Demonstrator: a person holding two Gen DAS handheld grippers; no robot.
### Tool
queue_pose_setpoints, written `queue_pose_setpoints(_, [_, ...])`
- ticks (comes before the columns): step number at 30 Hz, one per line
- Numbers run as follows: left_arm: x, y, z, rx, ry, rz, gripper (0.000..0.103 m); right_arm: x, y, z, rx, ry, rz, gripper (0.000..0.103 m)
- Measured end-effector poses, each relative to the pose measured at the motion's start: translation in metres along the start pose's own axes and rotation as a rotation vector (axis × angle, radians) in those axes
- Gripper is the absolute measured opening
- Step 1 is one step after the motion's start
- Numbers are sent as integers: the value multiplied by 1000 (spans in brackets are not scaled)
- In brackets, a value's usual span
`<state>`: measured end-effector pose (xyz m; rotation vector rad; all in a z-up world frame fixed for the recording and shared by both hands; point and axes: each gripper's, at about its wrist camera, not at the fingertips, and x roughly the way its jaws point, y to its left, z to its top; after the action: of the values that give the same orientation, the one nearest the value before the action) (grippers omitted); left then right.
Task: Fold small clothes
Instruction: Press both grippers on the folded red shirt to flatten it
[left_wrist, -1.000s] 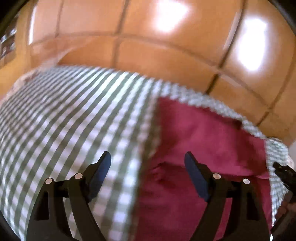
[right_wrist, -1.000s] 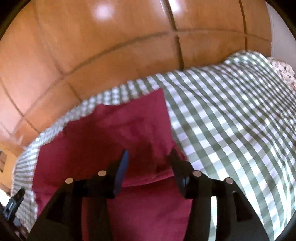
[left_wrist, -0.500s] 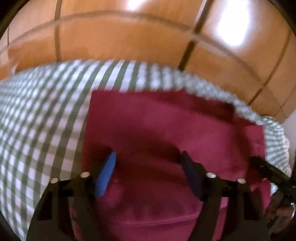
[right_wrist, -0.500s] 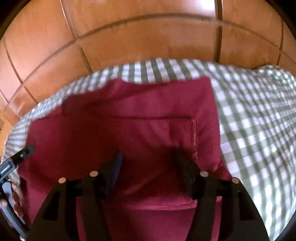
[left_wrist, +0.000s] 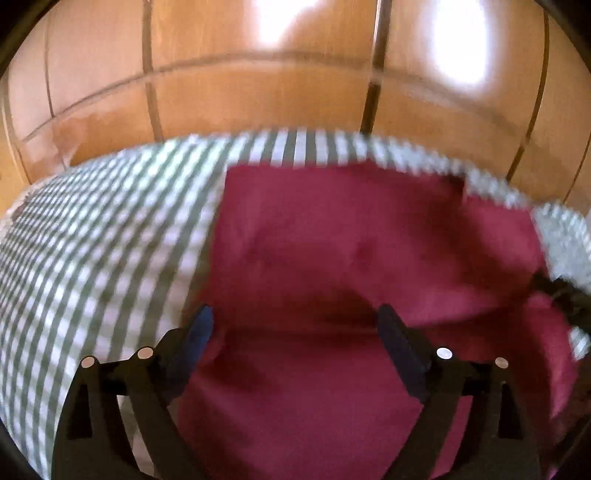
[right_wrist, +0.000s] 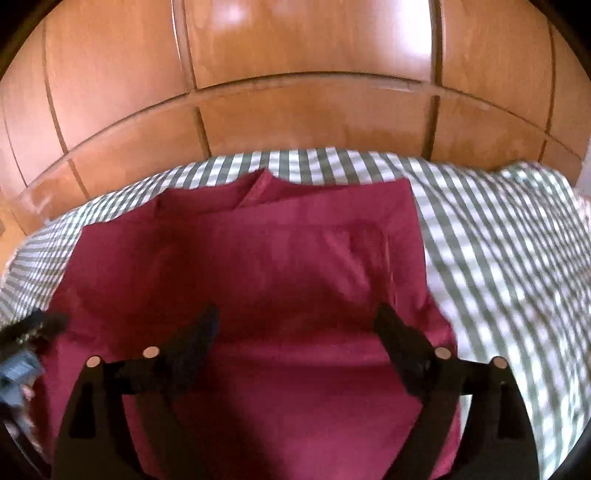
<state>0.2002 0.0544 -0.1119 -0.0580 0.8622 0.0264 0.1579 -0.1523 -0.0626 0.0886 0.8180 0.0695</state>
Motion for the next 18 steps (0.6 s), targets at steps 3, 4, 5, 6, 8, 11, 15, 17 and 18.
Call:
queue_pose_setpoints(3, [5,6,-2,-44,37,1,89,17,-5,-17,14,86,-18,96])
queue_pose_setpoints(4, [-2,8,0,-60,22,-1,89,12,-6,-16,24,67,-14,96])
queue_pose_setpoints(5, [-13,9,0,-71,-1,-19,89,8,-7,-14,33,67,-25,97])
queue_pose_setpoints(6, [-22,10,0,-69,-23,-21,89,2,-8,-13,43,61,-32,97])
queue_pose_setpoints(8, [-43,10,-2,-59,-65,-18,89,-9,-10,-15,56,47,-30,97])
queue_pose_setpoints(11, [-73,13,-12,-66,-110,-34,89,-26,-12,-27,80,38,-14,98])
queue_pose_setpoints(15, [-102,11,-27,-52,-152,-43,89,-42,-14,-53,92,71,-17,99])
queue_pose_setpoints(17, [-110,11,-35,-37,-158,-42,89,-50,-12,-70,90,97,-28,99])
queue_pose_setpoints(18, [-115,11,-40,-31,-163,-43,89,-54,-12,-77,84,99,-29,100])
